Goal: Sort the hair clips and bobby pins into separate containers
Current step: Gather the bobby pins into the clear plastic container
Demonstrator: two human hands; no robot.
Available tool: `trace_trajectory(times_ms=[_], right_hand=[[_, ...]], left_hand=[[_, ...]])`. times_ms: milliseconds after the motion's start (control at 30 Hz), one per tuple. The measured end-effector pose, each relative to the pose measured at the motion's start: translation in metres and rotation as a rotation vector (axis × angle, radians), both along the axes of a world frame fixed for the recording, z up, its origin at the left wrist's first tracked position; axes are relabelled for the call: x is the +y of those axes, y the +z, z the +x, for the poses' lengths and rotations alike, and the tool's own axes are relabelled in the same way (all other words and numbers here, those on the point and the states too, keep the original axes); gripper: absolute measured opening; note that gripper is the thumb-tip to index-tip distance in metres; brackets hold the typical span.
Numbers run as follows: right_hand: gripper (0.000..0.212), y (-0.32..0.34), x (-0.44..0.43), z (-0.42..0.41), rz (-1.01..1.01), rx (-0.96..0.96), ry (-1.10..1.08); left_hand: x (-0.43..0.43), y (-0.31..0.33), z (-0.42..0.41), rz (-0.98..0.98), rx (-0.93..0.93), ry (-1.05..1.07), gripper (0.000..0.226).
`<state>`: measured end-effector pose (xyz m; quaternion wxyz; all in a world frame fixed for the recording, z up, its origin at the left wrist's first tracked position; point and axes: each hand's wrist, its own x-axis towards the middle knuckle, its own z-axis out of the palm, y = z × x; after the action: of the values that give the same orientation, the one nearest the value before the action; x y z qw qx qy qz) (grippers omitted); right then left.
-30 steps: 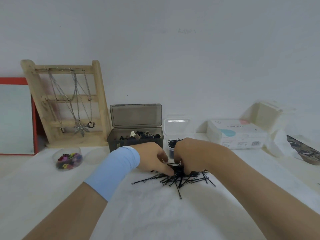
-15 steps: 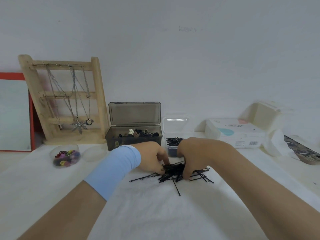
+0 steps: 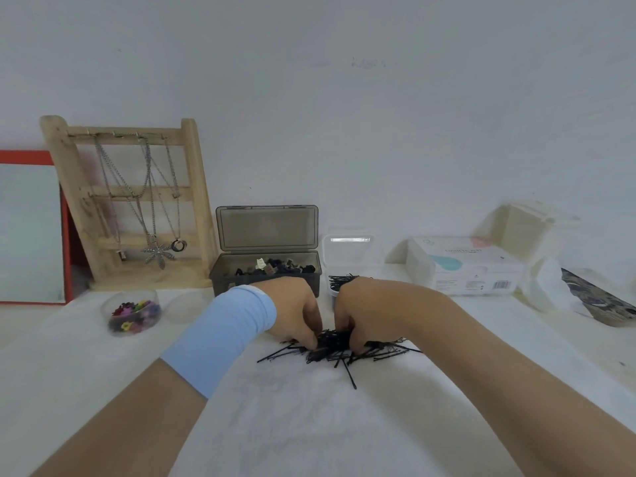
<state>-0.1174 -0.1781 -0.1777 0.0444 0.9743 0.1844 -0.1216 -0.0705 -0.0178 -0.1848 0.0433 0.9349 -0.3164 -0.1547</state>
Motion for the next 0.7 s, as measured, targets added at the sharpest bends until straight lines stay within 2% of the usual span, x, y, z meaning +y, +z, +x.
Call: trace_trajectory(times_ms=[100, 167, 233, 367, 433, 500, 567, 700], right_hand=[[0.004, 0.0, -0.003, -0.002, 0.052, -0.03, 0.018], [0.019, 0.0, -0.001, -0.003, 0.069, -0.015, 0.022], [0.017, 0.002, -0.001, -0.004, 0.123, 0.013, 0.016], [0.021, 0.012, -0.01, -0.001, 0.377, 0.013, -0.026], [0.017, 0.012, -0.014, 0.0, 0.565, 0.046, -0.07], [0.015, 0.009, -0.014, 0.002, 0.784, 0.133, -0.124], [0.016, 0.005, -0.012, 0.003, 0.928, 0.203, -0.16], [0.014, -0.003, -0.005, 0.003, 1.05, 0.259, -0.18]], left_hand=[[0.007, 0.006, 0.004, -0.15, 0.086, -0.002, 0.008], [0.009, 0.011, 0.005, -0.27, 0.116, -0.003, 0.007], [0.013, 0.016, 0.005, -0.381, 0.13, 0.007, 0.007], [0.023, 0.023, 0.009, -0.63, 0.17, 0.074, 0.017], [0.027, 0.027, 0.01, -0.754, 0.222, 0.122, 0.022], [0.03, 0.031, 0.01, -0.794, 0.277, 0.139, 0.024], [0.032, 0.031, 0.011, -0.745, 0.268, 0.121, 0.025], [0.031, 0.028, 0.014, -0.767, 0.187, 0.132, 0.02]])
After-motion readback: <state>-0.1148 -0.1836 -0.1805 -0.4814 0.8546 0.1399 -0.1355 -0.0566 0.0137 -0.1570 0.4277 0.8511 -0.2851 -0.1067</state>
